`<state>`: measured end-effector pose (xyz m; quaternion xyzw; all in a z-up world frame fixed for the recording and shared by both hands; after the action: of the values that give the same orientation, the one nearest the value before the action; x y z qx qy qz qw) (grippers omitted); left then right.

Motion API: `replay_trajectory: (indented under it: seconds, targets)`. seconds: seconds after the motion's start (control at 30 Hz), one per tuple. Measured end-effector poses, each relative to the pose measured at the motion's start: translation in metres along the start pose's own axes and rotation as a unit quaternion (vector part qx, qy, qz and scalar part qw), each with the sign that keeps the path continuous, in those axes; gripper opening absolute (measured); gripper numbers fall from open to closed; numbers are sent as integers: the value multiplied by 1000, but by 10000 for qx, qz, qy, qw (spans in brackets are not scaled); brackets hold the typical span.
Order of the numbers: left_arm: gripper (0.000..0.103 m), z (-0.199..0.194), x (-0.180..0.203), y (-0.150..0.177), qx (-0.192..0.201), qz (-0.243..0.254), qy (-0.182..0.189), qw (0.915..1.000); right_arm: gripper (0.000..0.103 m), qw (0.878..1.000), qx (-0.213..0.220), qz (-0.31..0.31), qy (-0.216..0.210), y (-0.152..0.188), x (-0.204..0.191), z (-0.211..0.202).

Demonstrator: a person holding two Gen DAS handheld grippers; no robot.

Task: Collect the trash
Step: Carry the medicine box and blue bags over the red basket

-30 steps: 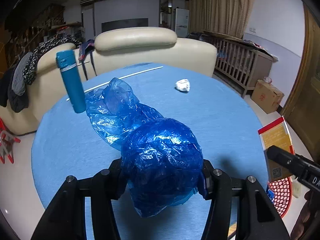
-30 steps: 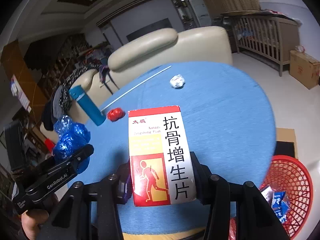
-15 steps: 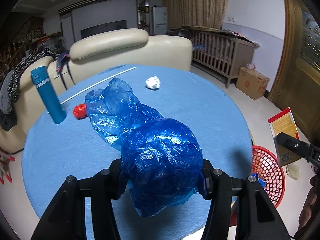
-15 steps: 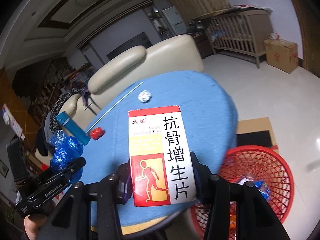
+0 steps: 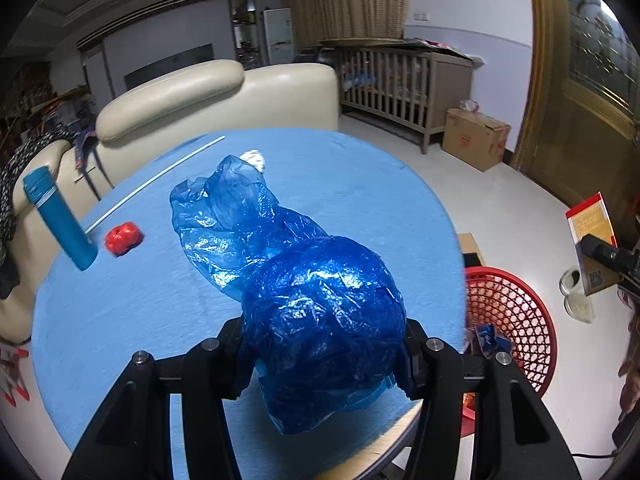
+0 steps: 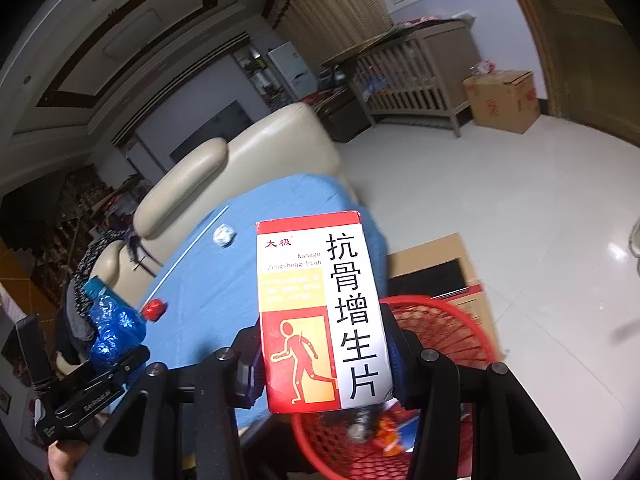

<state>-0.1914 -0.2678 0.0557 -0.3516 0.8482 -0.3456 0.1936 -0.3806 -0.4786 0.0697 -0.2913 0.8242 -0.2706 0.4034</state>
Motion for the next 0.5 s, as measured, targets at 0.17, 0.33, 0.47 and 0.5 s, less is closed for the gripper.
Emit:
replay_trajectory:
  seconds: [0.17,0.33,0.47,0.5]
  targets:
    - [57,1,25,-1,-34,213,171,9996,51,9996,133,3,241,-4,24,-14]
    - [57,2,50,-1,-70,418,307,9986,51,9990,61,-66,444,2,37,-14]
    - [57,1,64,-1,-87,545,363,9978,51,9985,-143,-17,519,15,49,-4]
    - [57,1,67,-1,-89,577,377,9976,51,9983,-200,-2,543,19,52,-1]
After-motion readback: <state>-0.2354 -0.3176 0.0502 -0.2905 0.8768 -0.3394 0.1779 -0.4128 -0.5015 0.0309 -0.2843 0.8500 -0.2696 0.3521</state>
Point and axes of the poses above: each gripper's, at about its wrist camera, not at the fingertips, and z roughly the way its jaws point, x to its right, y to its underside, the point moved 10 cm from there along z, roughly the way its jaws point, and after that the axes turned 2 degrees about -y, right-handed, at the moved point
